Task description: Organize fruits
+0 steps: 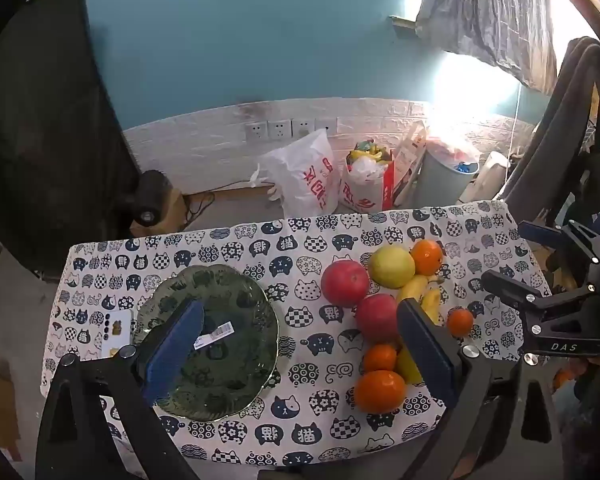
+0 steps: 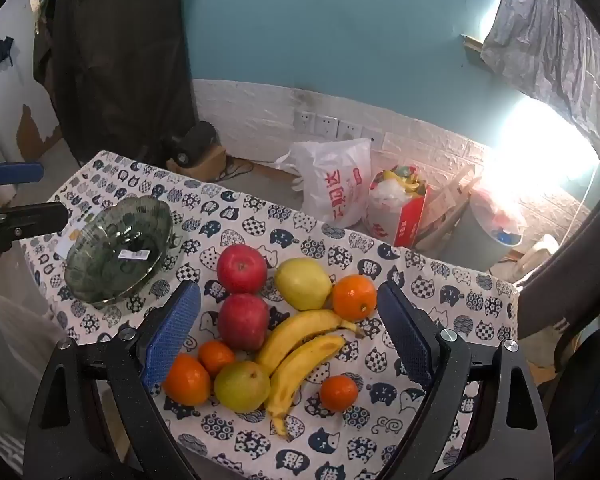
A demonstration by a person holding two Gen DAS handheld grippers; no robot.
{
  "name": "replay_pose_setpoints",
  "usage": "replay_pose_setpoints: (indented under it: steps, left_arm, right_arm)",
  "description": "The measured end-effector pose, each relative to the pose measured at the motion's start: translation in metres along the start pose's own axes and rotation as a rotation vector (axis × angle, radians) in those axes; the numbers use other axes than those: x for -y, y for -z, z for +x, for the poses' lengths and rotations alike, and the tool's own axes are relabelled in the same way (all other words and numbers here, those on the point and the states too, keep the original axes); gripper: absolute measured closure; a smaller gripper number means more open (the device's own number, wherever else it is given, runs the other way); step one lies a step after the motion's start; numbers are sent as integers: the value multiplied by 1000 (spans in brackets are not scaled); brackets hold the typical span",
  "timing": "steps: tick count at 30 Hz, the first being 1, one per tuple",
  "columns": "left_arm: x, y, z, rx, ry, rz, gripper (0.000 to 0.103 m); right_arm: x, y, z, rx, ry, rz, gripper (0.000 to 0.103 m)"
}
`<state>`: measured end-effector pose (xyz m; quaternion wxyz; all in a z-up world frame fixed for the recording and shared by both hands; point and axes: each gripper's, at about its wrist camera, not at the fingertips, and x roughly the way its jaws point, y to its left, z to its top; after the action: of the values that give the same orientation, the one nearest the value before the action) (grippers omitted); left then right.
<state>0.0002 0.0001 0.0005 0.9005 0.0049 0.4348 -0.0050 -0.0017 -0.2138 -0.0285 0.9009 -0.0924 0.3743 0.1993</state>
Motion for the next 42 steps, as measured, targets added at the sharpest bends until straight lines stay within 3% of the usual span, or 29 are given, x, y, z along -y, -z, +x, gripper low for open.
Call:
replay_pose_setpoints:
  steps: [42]
  left_arm:
    - [2,6,9,-23,2,33,5]
  right_arm:
    - [2,1,5,-24,14,16,15]
